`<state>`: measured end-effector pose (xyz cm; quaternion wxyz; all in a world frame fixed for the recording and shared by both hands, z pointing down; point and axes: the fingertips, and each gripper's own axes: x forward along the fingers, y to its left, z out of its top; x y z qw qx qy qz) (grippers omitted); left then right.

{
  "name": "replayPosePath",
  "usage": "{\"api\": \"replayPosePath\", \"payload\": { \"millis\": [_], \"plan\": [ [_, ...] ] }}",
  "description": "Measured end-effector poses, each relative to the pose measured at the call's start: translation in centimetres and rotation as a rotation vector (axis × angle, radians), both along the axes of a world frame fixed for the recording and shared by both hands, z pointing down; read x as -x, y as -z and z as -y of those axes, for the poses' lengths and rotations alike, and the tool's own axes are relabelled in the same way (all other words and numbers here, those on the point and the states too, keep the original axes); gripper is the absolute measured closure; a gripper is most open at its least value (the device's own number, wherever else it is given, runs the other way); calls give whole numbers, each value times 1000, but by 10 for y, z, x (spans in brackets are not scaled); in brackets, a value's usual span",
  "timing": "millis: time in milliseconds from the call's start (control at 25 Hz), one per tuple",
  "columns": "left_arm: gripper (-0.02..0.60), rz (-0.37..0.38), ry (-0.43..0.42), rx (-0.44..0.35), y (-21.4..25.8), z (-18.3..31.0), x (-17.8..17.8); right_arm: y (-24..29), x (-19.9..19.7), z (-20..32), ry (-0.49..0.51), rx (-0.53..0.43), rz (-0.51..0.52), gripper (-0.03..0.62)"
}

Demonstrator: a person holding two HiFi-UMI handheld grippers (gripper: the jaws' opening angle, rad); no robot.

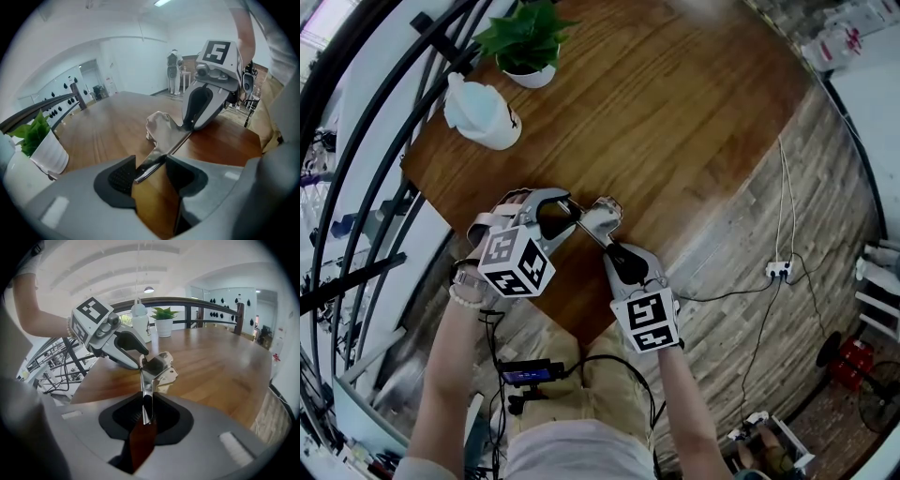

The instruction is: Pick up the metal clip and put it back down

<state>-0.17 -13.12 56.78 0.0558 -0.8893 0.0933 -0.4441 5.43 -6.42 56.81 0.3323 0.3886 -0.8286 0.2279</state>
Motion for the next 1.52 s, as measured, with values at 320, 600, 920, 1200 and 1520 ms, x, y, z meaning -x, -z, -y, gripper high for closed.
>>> {"api": "replayPosePath", "payload": {
  "millis": [320, 600, 920, 1200, 1520],
  "plan": [
    [383, 15, -23, -16, 1, -4, 0, 0, 2, -5, 58, -6, -30, 531],
    [394, 35, -77, -38, 2, -8, -6, 2, 5, -7, 98, -9, -16, 548],
    [442, 78, -137, -82, 0, -11, -6, 1, 1, -6, 107, -10, -26, 551],
    [483, 93, -165, -74, 2, -21, -4, 2, -3, -7, 142, -20, -50, 551],
    [516, 116, -182, -100, 5, -32, -6, 4, -7, -11, 211, -55, -120, 551]
  ]
}}
